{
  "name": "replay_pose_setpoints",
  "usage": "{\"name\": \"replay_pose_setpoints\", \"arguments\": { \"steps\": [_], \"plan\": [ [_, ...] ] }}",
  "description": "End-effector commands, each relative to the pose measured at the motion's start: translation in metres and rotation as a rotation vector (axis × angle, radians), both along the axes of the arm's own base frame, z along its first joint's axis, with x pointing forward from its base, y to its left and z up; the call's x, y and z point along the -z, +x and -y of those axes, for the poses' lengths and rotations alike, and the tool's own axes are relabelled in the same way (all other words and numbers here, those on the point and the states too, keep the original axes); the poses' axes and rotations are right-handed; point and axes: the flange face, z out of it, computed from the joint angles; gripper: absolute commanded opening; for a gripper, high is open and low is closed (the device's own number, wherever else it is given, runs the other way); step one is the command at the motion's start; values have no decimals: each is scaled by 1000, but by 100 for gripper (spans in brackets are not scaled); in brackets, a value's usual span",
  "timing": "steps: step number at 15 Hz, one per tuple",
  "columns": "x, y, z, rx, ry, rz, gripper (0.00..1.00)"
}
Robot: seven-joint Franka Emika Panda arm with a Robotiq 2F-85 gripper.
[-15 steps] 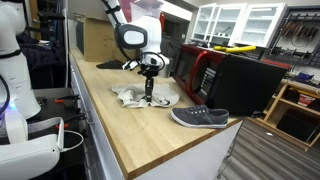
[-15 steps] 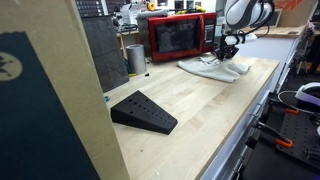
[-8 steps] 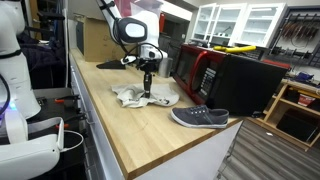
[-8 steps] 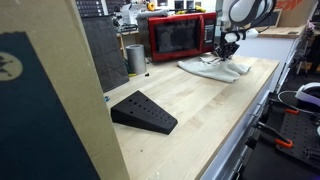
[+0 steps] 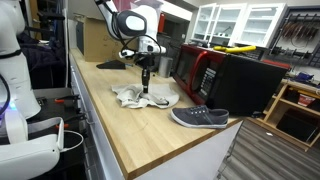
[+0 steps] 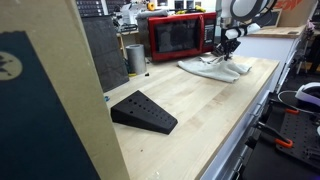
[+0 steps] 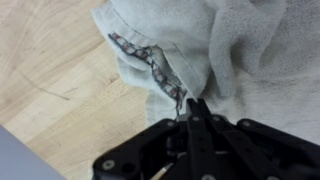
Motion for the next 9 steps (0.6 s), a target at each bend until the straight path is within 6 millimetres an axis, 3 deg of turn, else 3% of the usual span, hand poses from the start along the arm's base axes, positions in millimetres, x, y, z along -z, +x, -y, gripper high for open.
{"name": "replay_pose_setpoints", "arguments": {
  "steps": [1,5,9],
  "plan": [
    [-7,-5,-11,0,-3,-11,0],
    [-10,7,-29,-35,-3,4,0],
    [-19,30,-69,-123,25,14,0]
  ]
}}
